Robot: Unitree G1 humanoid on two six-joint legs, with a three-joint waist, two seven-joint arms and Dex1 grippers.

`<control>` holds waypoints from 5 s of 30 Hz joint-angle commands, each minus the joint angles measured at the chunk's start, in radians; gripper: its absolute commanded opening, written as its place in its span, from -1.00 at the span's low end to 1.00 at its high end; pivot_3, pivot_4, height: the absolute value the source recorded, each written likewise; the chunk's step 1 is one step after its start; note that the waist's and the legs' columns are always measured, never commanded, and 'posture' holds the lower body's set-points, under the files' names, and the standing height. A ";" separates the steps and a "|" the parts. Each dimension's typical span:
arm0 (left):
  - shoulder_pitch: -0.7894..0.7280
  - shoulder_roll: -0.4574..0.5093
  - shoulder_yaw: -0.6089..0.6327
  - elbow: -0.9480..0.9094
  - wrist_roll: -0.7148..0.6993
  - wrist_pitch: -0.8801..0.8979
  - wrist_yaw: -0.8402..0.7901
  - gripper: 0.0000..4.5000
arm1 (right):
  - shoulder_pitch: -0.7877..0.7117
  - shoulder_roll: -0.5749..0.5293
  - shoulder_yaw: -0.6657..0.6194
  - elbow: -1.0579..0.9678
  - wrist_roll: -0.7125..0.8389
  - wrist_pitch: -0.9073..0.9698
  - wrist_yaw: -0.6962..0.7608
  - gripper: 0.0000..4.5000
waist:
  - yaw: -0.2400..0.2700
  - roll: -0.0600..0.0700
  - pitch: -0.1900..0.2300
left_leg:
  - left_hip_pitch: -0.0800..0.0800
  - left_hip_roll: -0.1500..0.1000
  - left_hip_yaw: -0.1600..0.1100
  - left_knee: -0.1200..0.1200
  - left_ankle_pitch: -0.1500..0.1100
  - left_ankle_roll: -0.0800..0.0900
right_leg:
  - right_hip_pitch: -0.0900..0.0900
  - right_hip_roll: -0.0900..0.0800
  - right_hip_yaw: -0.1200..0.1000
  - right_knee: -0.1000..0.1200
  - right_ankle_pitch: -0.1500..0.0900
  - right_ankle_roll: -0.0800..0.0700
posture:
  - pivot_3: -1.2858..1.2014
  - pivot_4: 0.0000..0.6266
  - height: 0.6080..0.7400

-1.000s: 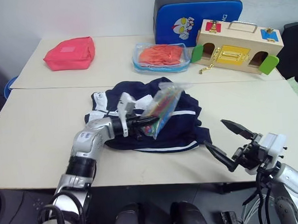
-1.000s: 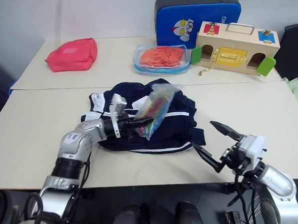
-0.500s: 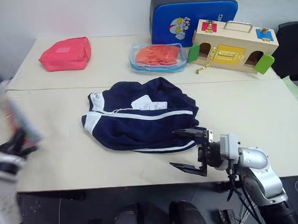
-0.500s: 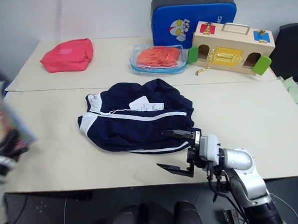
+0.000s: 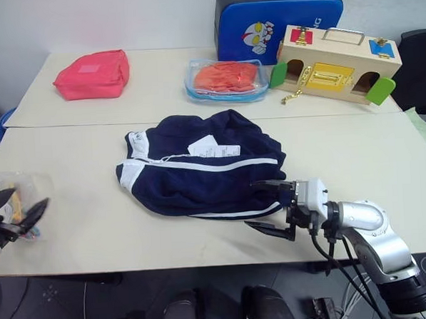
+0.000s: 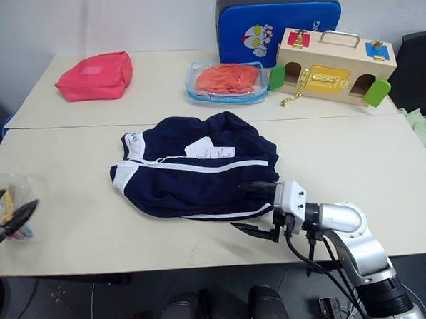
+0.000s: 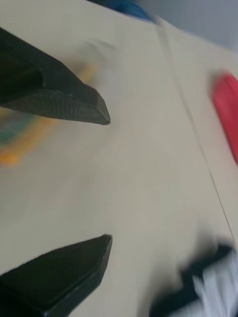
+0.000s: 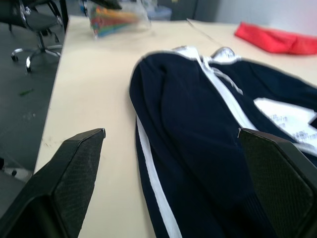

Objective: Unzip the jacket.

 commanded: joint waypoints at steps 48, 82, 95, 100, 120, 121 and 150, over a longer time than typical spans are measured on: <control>-0.290 -0.062 -0.571 0.132 0.176 -0.222 -0.234 -1.00 | -0.223 -0.069 0.082 0.253 -0.313 -0.317 0.062 0.02 | -0.005 0.001 0.001 | 0.001 0.001 0.015 0.013 0.000 0.014 | -0.003 -0.001 0.001 0.010 0.003 0.006 | 0.03 -0.52 1.00; -0.078 0.038 -0.434 -0.132 -0.086 0.032 -0.450 -1.00 | -0.139 -0.310 0.100 0.012 0.044 0.066 0.462 -0.99 | -0.022 0.001 0.001 | 0.001 0.002 0.013 0.012 -0.003 0.010 | -0.002 -0.002 0.003 0.007 0.003 0.006 | 0.03 -0.52 1.00; 0.038 0.063 -0.432 -0.094 0.024 -0.155 -0.494 -1.00 | 0.114 -0.376 0.070 -0.113 0.065 0.151 0.428 -0.99 | -0.022 0.001 0.001 | 0.001 0.003 0.015 0.013 -0.007 0.010 | -0.003 -0.002 0.003 0.006 0.003 0.005 | 0.03 -0.52 1.00; 0.022 0.066 -0.428 -0.129 -0.019 -0.066 -0.480 -1.00 | 0.056 -0.282 0.042 -0.102 0.094 0.194 0.315 -0.99 | -0.022 0.001 0.001 | 0.001 0.004 0.015 0.013 -0.007 0.009 | -0.003 -0.002 0.003 0.006 0.003 0.005 | 0.03 -0.52 1.00; -0.187 0.054 -0.195 -0.095 -0.180 0.381 -0.212 0.63 | -0.270 -0.291 -0.135 0.187 0.308 0.463 0.243 1.00 | -0.021 0.005 0.002 | 0.001 0.004 0.015 0.012 -0.007 0.008 | -0.004 -0.002 0.004 0.005 0.003 0.004 | 0.03 -0.52 1.00; -0.208 0.044 -0.210 -0.084 -0.156 0.368 -0.193 0.76 | -0.288 -0.268 -0.129 0.215 0.281 0.434 0.233 1.00 | -0.021 0.005 0.002 | 0.001 0.003 0.016 0.012 -0.007 0.008 | -0.004 -0.002 0.004 0.006 0.003 0.004 | 0.03 -0.52 1.00; -0.698 -0.180 -0.560 0.400 0.160 0.265 0.041 -0.90 | -0.710 0.132 0.025 0.941 -0.220 0.041 -0.091 -0.90 | -0.028 0.004 0.002 | 0.000 0.002 0.023 0.017 0.002 0.017 | -0.006 0.000 -0.001 0.019 0.004 0.006 | 0.03 -0.52 1.00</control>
